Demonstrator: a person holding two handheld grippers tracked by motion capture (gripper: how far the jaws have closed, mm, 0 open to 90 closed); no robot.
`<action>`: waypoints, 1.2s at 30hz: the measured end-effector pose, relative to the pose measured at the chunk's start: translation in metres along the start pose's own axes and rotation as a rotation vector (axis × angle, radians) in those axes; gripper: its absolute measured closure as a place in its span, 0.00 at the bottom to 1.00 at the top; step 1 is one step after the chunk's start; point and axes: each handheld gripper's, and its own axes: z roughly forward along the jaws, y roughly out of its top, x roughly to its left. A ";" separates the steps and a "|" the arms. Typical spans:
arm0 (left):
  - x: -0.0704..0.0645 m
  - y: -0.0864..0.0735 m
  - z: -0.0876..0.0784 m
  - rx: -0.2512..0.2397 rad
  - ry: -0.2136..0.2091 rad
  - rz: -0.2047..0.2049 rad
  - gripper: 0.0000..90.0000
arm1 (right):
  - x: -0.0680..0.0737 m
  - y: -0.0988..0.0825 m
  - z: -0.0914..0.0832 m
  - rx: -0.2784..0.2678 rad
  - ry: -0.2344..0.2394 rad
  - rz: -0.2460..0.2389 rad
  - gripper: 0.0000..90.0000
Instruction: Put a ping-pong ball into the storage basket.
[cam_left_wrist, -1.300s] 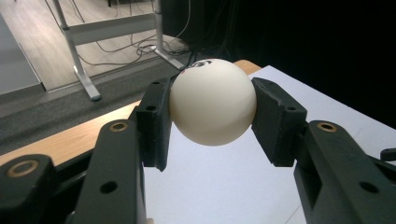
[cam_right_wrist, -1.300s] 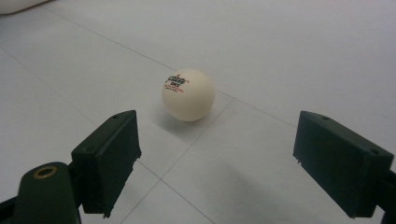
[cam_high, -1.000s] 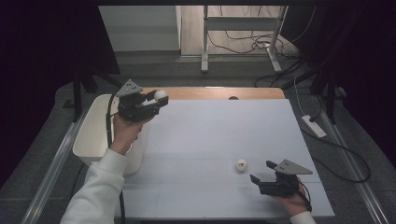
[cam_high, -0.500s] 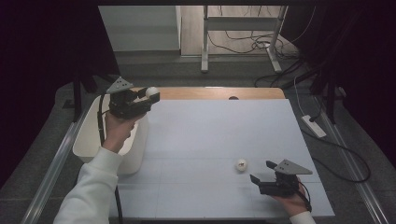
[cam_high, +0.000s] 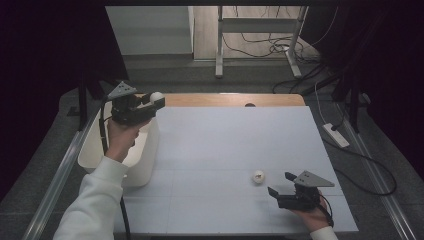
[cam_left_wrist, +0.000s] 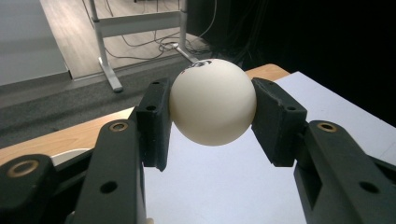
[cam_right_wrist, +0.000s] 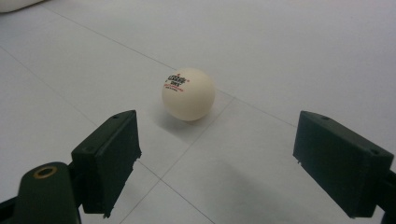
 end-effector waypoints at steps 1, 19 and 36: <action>0.001 0.000 -0.001 -0.001 0.001 -0.003 0.57 | 0.000 0.000 0.000 0.000 -0.001 0.000 0.16; 0.019 0.001 -0.006 0.005 0.036 -0.033 0.57 | 0.000 0.000 0.000 -0.001 -0.002 0.001 0.16; 0.038 -0.003 -0.005 0.031 0.089 -0.059 0.57 | 0.000 0.000 0.000 0.000 -0.003 0.002 0.16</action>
